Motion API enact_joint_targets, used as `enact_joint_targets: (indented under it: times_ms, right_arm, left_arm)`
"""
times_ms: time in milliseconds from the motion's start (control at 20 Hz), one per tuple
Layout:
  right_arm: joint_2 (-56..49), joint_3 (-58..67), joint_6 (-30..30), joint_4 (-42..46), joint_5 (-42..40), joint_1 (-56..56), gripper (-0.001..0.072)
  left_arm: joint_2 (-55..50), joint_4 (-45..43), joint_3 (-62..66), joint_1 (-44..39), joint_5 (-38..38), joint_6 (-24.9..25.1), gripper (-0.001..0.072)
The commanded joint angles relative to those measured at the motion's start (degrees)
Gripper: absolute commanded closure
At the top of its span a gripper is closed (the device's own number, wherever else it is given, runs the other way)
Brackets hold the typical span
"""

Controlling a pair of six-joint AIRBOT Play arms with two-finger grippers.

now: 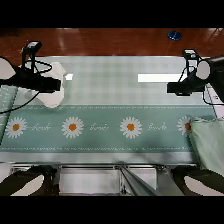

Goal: Fold the shirts.

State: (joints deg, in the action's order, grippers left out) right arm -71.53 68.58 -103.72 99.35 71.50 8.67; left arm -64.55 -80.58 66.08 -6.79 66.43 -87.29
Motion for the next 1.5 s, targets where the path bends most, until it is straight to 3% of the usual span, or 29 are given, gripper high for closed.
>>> enact_joint_targets:
  times_ms: [0,450,650,700,750,800,850,950,1050,1200,1450]
  right_arm:
    - [0.0,0.0,0.0,0.0,0.0,0.0,0.0696]
    - [0.0,0.0,0.0,0.0,0.0,0.0,0.0696]
    - [0.0,0.0,0.0,0.3,-1.2,0.0,0.0696]
    - [0.0,0.0,0.0,0.8,-3.2,0.0,0.0696]
    - [-0.1,0.0,-0.2,1.5,-5.0,0.0,0.0693]
    - [-0.2,0.0,-0.2,2.2,-6.7,0.0,0.057]
    - [-0.5,0.0,-0.1,3.5,-7.7,0.0,0.0284]
    - [-1.4,-0.1,1.5,4.7,-6.4,0.0,0.0303]
    - [-2.2,-0.3,1.2,4.4,-3.1,0.0,0.0304]
    - [-2.4,-1.6,1.1,2.0,-2.5,0.0,0.0304]
    - [-2.5,-1.8,-0.9,0.8,-5.2,0.0,0.0304]
  left_arm:
    - [-0.2,0.0,0.0,0.0,0.0,0.0,0.0679]
    - [-0.2,0.0,0.0,0.0,-0.1,0.0,0.0679]
    - [-0.2,-0.3,0.0,0.0,-3.4,0.0,0.0677]
    - [-0.2,-1.7,0.0,0.1,-6.7,0.2,0.0626]
    - [-0.1,-4.7,0.0,0.1,-10.6,0.2,0.0456]
    - [-0.2,-9.0,0.0,0.1,-15.9,0.1,0.0198]
    - [-0.2,-14.6,0.0,0.3,-21.8,0.2,0.02]
    - [-0.6,-24.1,0.0,2.4,-33.2,-0.7,0.0201]
    - [-2.4,-26.6,0.0,7.1,-40.7,-4.3,0.0201]
    - [-7.6,-25.0,0.0,14.6,-36.2,-18.0,0.0202]
    - [-19.9,-18.3,0.3,17.7,-22.6,-18.1,0.0202]
